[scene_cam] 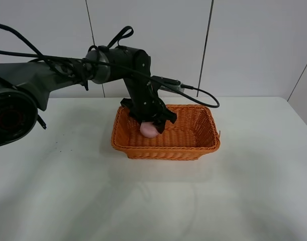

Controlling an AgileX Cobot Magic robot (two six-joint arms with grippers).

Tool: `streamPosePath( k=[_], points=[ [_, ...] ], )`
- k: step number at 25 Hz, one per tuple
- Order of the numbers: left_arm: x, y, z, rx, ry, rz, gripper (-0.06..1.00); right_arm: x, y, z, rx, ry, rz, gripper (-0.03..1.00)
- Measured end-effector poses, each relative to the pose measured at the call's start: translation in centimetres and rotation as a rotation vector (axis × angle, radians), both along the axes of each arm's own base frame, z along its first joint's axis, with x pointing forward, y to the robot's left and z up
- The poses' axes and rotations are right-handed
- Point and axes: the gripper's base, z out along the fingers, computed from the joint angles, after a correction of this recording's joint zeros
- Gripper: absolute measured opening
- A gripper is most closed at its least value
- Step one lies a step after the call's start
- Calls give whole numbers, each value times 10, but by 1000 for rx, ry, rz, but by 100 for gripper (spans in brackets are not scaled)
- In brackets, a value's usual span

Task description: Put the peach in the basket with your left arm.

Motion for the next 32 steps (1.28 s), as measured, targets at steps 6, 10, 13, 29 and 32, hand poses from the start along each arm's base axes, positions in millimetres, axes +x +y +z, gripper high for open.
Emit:
streamPosePath(
  k=[6, 10, 13, 29, 32],
  points=[
    [4, 0, 59, -2, -29, -16, 74, 0, 0, 0, 0, 0, 0, 69],
    [16, 13, 95, -9, -134, 12, 74, 0, 0, 0, 0, 0, 0, 69],
    [31, 37, 102, -7, -161, 69, 74, 0, 0, 0, 0, 0, 0, 69],
    [92, 241, 77, 105, -96, 404, 74, 0, 0, 0, 0, 0, 0, 69],
    [92, 257, 70, 115, -71, 429, 74, 0, 0, 0, 0, 0, 0, 69]
  ],
)
